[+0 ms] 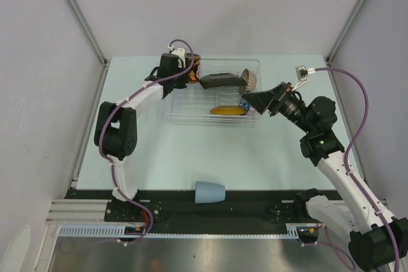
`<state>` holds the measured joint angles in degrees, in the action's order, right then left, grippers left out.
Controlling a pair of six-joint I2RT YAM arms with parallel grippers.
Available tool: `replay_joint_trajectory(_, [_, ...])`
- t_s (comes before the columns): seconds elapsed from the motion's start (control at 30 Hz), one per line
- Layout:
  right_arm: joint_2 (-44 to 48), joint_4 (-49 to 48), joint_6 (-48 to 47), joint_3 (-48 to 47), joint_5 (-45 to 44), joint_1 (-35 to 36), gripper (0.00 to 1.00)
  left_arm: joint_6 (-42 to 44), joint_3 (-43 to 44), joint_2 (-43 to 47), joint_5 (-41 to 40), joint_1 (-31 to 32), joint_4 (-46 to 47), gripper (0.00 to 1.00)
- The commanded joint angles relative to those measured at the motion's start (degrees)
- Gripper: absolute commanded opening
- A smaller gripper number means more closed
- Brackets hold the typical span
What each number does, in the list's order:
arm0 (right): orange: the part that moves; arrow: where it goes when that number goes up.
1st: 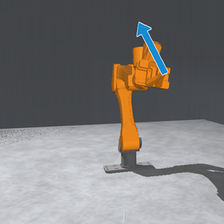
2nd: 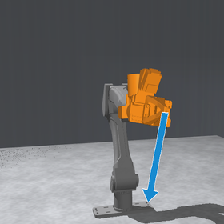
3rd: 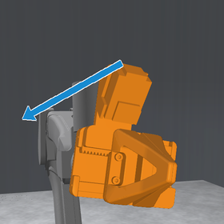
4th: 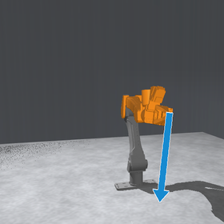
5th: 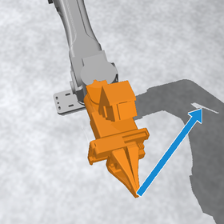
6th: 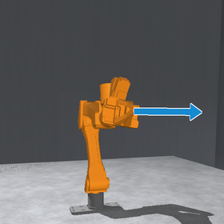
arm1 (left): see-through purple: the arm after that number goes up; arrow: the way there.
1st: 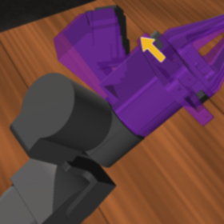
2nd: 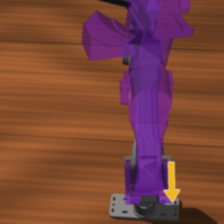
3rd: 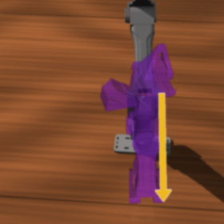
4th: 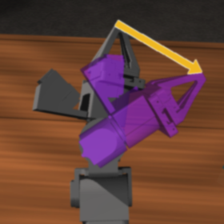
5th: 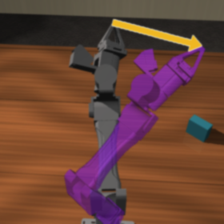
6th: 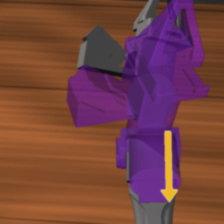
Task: Load the mixed dishes into the dish rack
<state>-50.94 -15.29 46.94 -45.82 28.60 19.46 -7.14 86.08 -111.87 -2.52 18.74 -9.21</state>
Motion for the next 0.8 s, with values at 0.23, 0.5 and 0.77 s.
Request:
replay_joint_trajectory(0.23, [-1.0, -4.3, 1.9, 0.0, 4.3, -3.2, 1.00, 1.0, -1.2, 1.0, -1.2, 0.0, 10.9, 0.00])
replay_joint_trajectory(0.5, [-0.9, -3.3, 2.6, 0.1, 5.1, -4.8, 1.00, 0.6, -12.5, 7.4, 1.8, 0.7, 5.5, 0.00])
replay_joint_trajectory(0.77, [-1.1, -2.1, 2.5, 0.1, 4.9, -4.8, 1.00, -0.4, -20.5, 11.1, 4.8, 2.7, 3.8, 0.08])
